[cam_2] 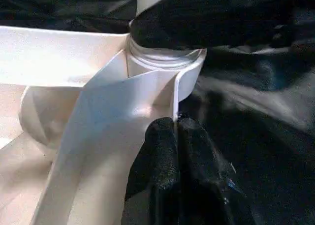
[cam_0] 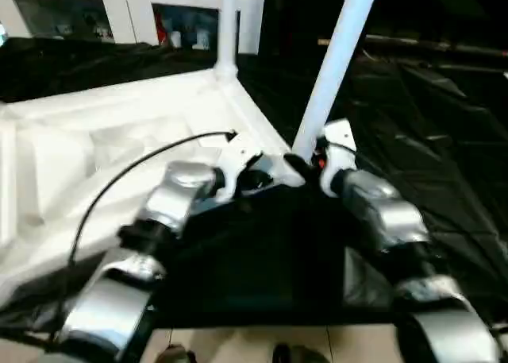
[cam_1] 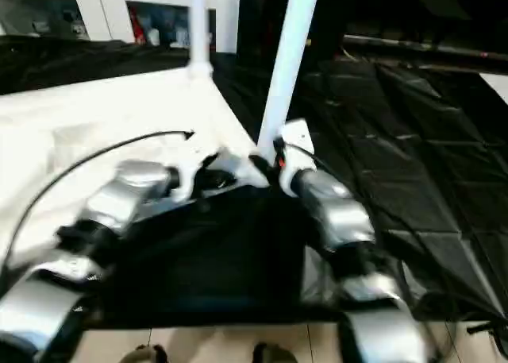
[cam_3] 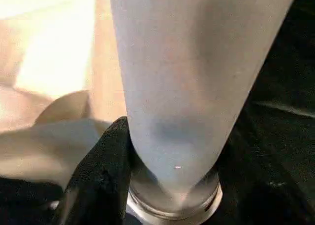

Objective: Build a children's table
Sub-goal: Rotate leg to tighten

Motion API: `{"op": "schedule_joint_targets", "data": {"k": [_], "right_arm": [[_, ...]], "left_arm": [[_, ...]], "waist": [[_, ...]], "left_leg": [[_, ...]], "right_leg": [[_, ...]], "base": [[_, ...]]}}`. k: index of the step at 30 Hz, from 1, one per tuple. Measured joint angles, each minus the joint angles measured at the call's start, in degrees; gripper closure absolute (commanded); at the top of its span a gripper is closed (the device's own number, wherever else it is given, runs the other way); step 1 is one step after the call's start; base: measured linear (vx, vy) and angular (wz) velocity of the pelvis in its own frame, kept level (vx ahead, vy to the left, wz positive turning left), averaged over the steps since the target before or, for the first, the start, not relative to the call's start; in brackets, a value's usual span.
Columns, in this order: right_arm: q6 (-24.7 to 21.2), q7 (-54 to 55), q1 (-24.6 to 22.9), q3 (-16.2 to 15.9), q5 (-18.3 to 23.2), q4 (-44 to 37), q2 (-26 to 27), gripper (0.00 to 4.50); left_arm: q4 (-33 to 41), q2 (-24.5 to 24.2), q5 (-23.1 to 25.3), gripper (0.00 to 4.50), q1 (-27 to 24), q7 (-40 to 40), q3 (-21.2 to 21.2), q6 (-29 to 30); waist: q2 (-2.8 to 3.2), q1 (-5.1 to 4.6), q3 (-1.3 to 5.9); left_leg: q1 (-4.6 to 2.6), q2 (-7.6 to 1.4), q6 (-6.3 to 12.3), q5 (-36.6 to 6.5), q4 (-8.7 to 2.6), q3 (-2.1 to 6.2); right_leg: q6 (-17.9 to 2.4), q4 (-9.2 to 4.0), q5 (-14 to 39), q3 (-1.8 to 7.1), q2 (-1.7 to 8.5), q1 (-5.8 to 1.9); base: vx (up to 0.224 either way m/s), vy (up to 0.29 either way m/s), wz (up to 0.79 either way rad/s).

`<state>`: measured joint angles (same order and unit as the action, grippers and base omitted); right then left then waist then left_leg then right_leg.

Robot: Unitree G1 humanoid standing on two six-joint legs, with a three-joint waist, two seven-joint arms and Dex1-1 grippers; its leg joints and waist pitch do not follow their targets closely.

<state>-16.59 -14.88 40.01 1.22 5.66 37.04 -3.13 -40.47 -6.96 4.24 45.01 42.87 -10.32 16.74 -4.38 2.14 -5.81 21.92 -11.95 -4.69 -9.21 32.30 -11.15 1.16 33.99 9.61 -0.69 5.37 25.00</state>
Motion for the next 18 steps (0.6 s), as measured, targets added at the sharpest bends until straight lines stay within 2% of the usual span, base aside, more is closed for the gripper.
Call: {"op": "schedule_joint_targets", "data": {"k": [2, 3, 4, 6, 7, 10, 13, 18], "right_arm": [[0.79, 0.15, 0.03, 0.09, -0.28, 0.29, 0.16, 2.44], [0.96, 0.08, 0.03, 0.15, -0.28, 0.37, 0.18, 1.89], [1.05, -0.06, 0.03, 0.29, -0.27, 0.43, 0.18, 1.76], [1.06, -0.45, 0.11, 0.61, -0.24, 0.98, 0.18, 1.76], [1.12, -0.67, 0.13, 0.67, -0.21, 1.13, 0.07, 1.44], [1.22, -3.21, 0.07, 0.54, -0.2, 1.38, -0.93, 1.34], [0.87, -12.05, -1.62, -1.79, 0.05, -0.82, -5.09, 1.34], [0.86, -27.06, -5.91, -6.44, 0.95, -7.28, -12.9, 1.34]], "left_arm": [[0.21, 0.04, 0.0, 4.5, 0.02, -0.08, 0.02, 0.24], [0.25, 0.04, 0.0, 4.5, 0.02, -0.07, 0.02, 0.29], [0.27, 0.04, 0.0, 4.5, 0.02, -0.07, 0.01, 0.3], [0.33, 0.04, -0.01, 4.5, 0.04, -0.04, -0.1, 0.29], [0.38, -0.02, -0.01, 4.5, 0.05, 0.08, -0.15, 0.27], [0.73, -0.38, -0.11, 4.5, 0.04, 0.85, -0.44, 0.25], [1.48, -2.12, -0.6, 4.5, -0.07, 4.45, -1.14, 0.21], [3.97, -7.27, -0.79, 4.5, -1.15, 14.76, -3.4, -2.25]], "waist": [[-0.01, 0.02, 0.01], [-0.01, 0.02, 0.01], [-0.02, 0.02, 0.01], [-0.02, 0.03, 0.0], [-0.01, 0.03, 0.0], [-0.01, 0.07, -0.01], [-0.02, 0.32, -0.03], [-0.02, 0.61, -0.1]], "left_leg": [[0.01, 0.0, 0.0, 0.0, -0.07, -0.01], [0.01, 0.0, 0.0, 0.0, -0.09, -0.02], [0.01, 0.0, 0.0, 0.0, -0.1, -0.02], [0.02, -0.01, 0.0, 0.0, -0.13, -0.02], [0.02, -0.01, 0.0, 0.0, -0.16, -0.02], [0.05, -0.01, 0.0, 0.0, -0.25, -0.02], [0.09, -0.01, -0.01, -0.01, -0.37, -0.02], [0.16, -0.03, -0.01, -0.02, -0.53, -0.06]], "right_leg": [[0.06, -0.02, 0.03, -0.01, -0.01, 0.0], [0.07, -0.02, 0.04, -0.01, -0.01, 0.0], [0.07, -0.02, 0.04, -0.01, -0.01, 0.0], [0.08, -0.02, 0.03, -0.03, -0.02, 0.04], [0.09, -0.02, 0.04, -0.04, -0.02, 0.05], [0.14, -0.04, 0.07, -0.05, -0.04, 0.08], [0.0, -0.07, -0.01, -0.12, -0.06, 0.1], [0.04, -0.13, 0.03, -0.17, -0.12, 0.21]], "base": [[0.0, 0.0, 0.0], [0.0, 0.0, 0.0], [0.0, 0.0, 0.0], [0.0, 0.0, 0.0], [0.0, 0.0, 0.0], [0.0, 0.0, 0.0], [0.0, 0.0, 0.0], [0.0, 0.0, 0.0]]}}
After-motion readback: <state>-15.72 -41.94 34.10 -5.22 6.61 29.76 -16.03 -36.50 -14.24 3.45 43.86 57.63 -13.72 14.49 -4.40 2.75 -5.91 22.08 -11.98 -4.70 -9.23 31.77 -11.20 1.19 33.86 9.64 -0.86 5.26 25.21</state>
